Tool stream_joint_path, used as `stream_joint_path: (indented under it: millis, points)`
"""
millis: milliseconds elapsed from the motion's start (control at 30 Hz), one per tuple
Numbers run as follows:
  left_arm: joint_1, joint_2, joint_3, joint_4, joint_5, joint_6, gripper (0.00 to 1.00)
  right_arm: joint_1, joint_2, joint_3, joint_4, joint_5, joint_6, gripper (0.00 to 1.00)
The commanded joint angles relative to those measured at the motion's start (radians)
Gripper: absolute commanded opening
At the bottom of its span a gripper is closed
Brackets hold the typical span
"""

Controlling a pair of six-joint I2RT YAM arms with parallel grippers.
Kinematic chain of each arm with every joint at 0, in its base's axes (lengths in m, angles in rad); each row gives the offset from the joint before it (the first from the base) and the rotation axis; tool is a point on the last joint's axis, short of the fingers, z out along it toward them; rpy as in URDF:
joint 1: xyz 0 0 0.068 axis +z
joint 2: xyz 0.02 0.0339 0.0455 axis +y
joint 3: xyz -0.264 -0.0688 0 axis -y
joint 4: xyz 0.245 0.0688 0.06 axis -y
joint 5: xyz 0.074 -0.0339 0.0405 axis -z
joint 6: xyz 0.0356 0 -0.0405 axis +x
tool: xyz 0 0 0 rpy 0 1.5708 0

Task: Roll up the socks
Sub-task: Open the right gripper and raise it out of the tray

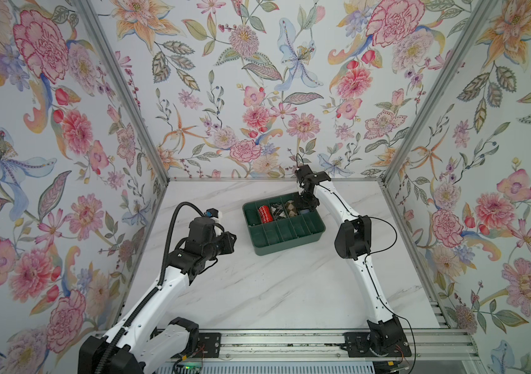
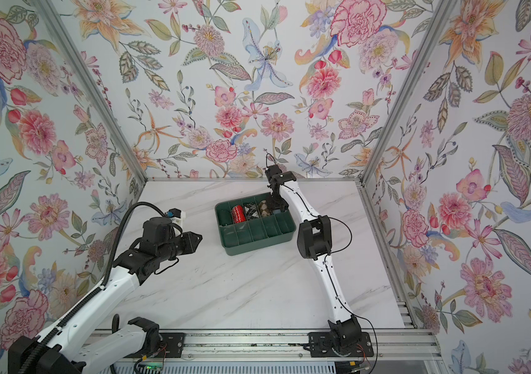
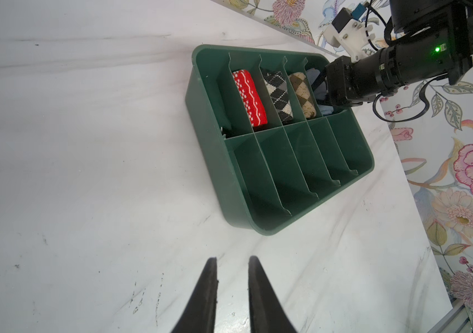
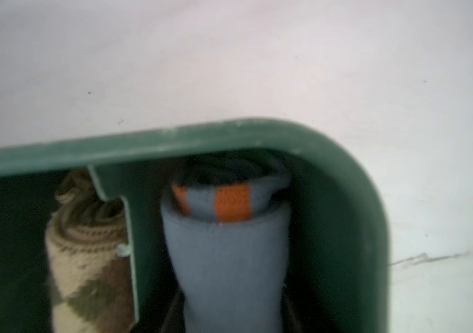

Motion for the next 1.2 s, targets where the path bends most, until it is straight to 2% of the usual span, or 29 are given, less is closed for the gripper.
stream_joint_path:
  millis: [0,433,800,1000,1167]
  points:
    - [0.012,-0.031,-0.032,-0.016,-0.027,-0.015,0.23,-0.001,-0.056,-0.007,0.017,0.032,-0.009,0.45]
    - [0.011,-0.081,-0.052,-0.041,-0.025,-0.014,0.24,0.019,-0.072,-0.057,0.022,0.035,-0.026,0.50]
    - [0.011,-0.150,-0.077,-0.047,-0.051,-0.006,0.24,0.029,-0.208,-0.057,0.114,0.074,-0.017,0.55]
    - [0.012,-0.221,-0.091,0.009,-0.074,0.022,0.24,0.028,-0.358,-0.101,0.144,0.043,-0.008,0.55]
    - [0.012,-0.256,-0.097,0.068,-0.081,0.051,0.26,0.006,-0.600,-0.354,0.239,0.016,-0.009,0.56]
